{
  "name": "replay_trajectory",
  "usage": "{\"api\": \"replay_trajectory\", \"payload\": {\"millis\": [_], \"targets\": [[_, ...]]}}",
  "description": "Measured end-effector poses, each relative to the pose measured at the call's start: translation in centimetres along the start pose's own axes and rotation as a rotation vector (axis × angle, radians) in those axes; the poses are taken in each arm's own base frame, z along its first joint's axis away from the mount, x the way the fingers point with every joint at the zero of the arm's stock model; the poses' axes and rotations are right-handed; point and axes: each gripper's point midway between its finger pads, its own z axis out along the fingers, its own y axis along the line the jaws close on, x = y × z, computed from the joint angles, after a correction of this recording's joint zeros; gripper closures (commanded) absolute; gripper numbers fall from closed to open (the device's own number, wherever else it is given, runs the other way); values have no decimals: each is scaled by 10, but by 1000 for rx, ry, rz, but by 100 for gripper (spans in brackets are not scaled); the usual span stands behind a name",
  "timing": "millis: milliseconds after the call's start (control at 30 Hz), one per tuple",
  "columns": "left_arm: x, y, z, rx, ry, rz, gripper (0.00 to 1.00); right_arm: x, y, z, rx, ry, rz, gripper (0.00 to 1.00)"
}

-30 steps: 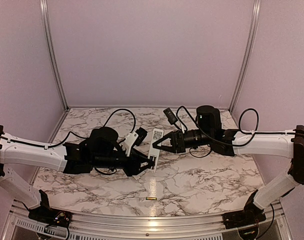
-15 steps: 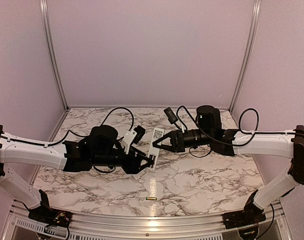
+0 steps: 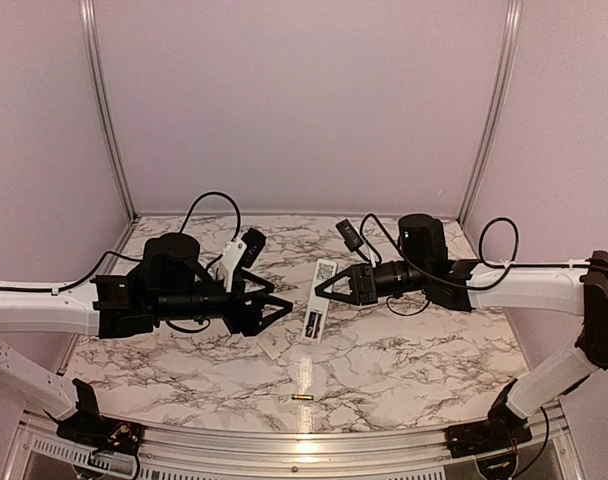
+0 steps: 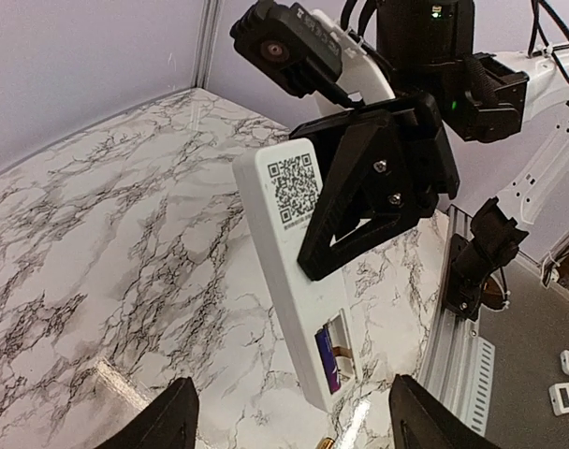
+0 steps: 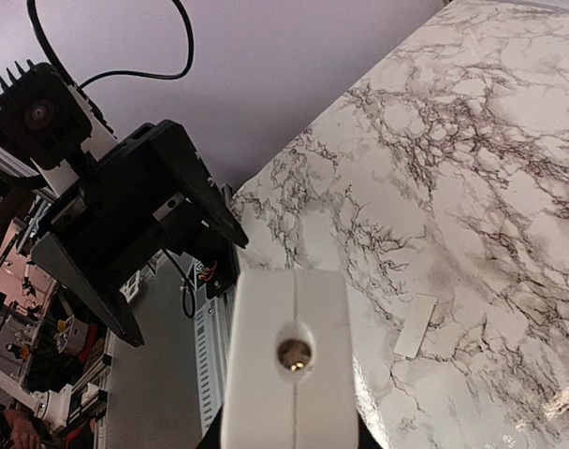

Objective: Load the batteries into the remote control
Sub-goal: Press the battery in the battery compartment, then pick up the battery from the center of the board.

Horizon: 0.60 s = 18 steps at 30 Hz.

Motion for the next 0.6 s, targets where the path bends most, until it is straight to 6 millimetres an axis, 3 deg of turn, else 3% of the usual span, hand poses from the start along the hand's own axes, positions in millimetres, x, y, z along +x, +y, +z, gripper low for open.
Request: {"api": "replay_trajectory", "payload": {"millis": [133, 267, 500, 600], "targets": [[-1, -2, -8, 7, -9, 30, 36, 4, -10, -5, 20, 6, 27, 100], [19, -1, -3, -4, 60, 68, 44, 6, -26, -15, 57, -6, 57, 100], [106, -11, 29, -4, 393, 194, 58, 18, -65, -53, 162, -56, 146, 100], [132, -19, 41, -2, 503, 264, 61, 23, -78, -69, 202, -78, 180, 100]]}}
